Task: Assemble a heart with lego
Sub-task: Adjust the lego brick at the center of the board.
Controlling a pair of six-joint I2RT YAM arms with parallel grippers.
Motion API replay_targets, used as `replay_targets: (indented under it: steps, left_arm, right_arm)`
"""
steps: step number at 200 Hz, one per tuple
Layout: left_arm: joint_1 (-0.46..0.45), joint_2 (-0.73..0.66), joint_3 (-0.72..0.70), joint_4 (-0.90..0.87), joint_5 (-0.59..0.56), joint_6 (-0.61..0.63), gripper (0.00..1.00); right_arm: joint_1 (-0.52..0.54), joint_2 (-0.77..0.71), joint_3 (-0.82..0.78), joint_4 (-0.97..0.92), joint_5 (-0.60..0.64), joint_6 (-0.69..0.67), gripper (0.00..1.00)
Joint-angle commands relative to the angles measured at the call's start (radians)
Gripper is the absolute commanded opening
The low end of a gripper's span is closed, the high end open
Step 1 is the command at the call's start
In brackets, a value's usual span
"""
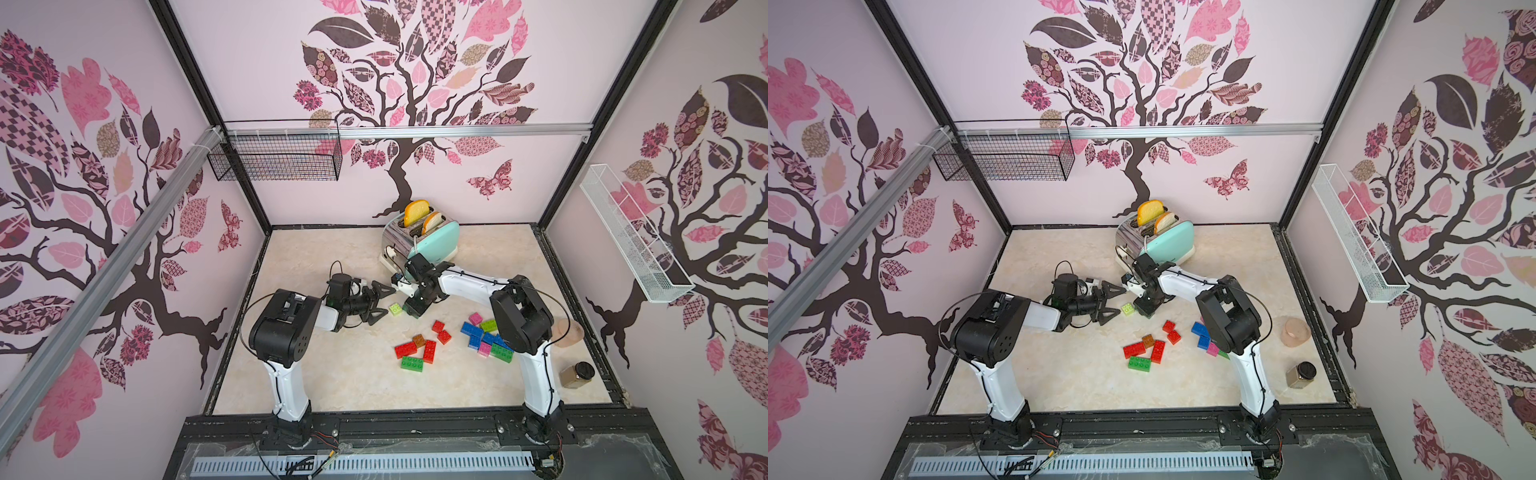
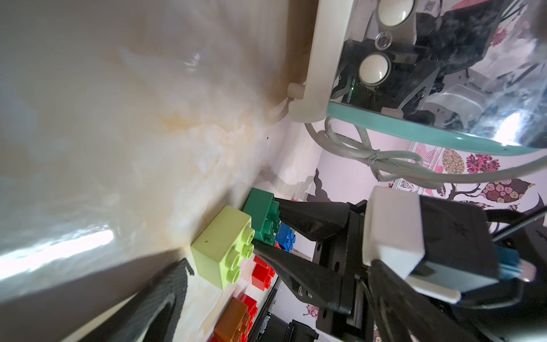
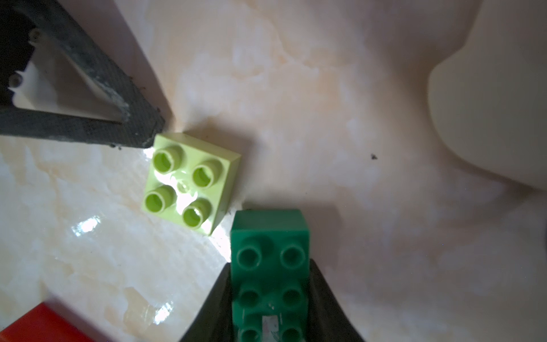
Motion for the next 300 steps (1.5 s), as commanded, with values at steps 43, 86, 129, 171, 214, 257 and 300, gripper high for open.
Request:
replay_targets:
  steps: [43,86,129,171,214,257,300]
  left_arm:
    - [0.062,-0.035,-0.120,0.156,-0.124,-0.158,0.97]
    - [0.158,-0.085,-0.215,0.250,-0.126,-0.226,0.97]
    - [0.211,-0.146,-0.243,0.213,-0.097,-0.194,0.97]
    - [0.211,-0.199,-0.182,-0.062,-0.048,-0.037,0.97]
    - [0.207,-0.239,-0.093,-0.346,-0.013,0.169,0.90]
    - [0.198,-0.211,-0.062,-0.372,0.046,0.212,0.54]
    - [0.196,-0.210,-0.047,-0.358,0.059,0.234,0.59]
  right_arm:
    - [0.079,0.031,0.013,-0.002,-0.083,-0.022,0.33]
    - [0.086,0.001,-0.026,0.010,-0.142,-0.003,0.33]
    - [0.127,-0.027,-0.071,0.043,-0.170,0.030,0.33]
    - [0.118,-0.114,-0.081,0.009,-0.084,0.012,0.33]
    - [0.085,-0.093,0.041,-0.093,-0.050,0.006,0.33]
    - [0.073,-0.047,0.140,-0.107,-0.041,0.029,0.33]
    - [0.075,-0.004,0.179,-0.100,-0.052,0.030,0.34]
